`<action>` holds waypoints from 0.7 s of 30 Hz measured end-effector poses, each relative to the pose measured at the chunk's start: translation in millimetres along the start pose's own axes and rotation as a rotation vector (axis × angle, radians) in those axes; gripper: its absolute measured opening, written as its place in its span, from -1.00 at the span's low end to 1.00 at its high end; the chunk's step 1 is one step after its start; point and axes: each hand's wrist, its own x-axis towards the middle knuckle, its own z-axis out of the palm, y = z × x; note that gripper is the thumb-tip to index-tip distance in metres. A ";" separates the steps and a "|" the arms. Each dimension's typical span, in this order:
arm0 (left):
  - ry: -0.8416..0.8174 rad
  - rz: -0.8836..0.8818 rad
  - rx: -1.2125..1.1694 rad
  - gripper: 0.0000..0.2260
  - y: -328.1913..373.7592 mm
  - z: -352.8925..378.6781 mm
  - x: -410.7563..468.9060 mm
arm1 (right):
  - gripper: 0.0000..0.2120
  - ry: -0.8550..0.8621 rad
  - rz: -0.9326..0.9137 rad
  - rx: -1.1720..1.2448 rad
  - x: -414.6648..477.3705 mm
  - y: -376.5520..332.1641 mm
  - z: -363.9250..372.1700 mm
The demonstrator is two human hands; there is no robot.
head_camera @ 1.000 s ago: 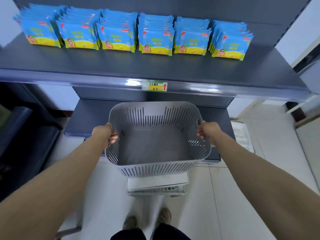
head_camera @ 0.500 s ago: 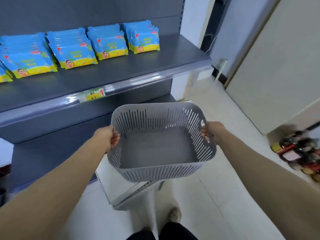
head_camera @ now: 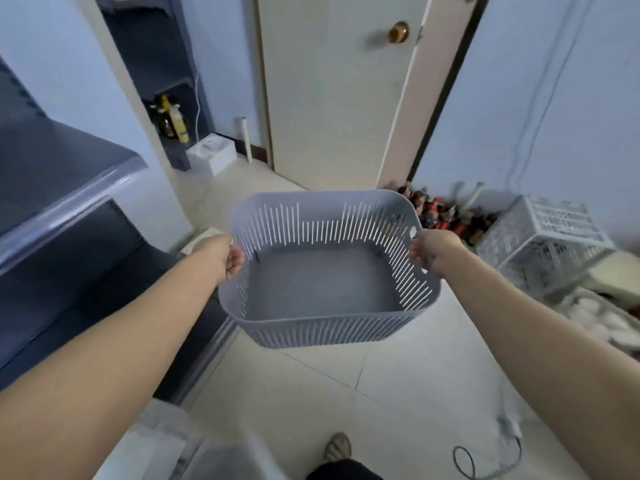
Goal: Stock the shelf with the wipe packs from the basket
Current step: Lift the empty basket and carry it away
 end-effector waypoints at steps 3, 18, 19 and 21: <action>-0.068 0.032 0.056 -0.66 25.8 80.8 16.4 | -0.80 0.085 -0.027 0.070 31.3 -26.9 -56.2; -0.324 0.140 0.273 -0.69 132.9 444.5 71.8 | -0.77 0.527 0.029 0.261 191.2 -100.8 -274.7; -0.341 0.145 0.285 -0.69 136.8 471.3 72.1 | -0.76 0.546 0.035 0.275 199.4 -105.1 -292.1; -0.352 0.157 0.298 -0.70 140.3 524.6 69.9 | -0.75 0.572 0.045 0.318 216.5 -110.5 -326.9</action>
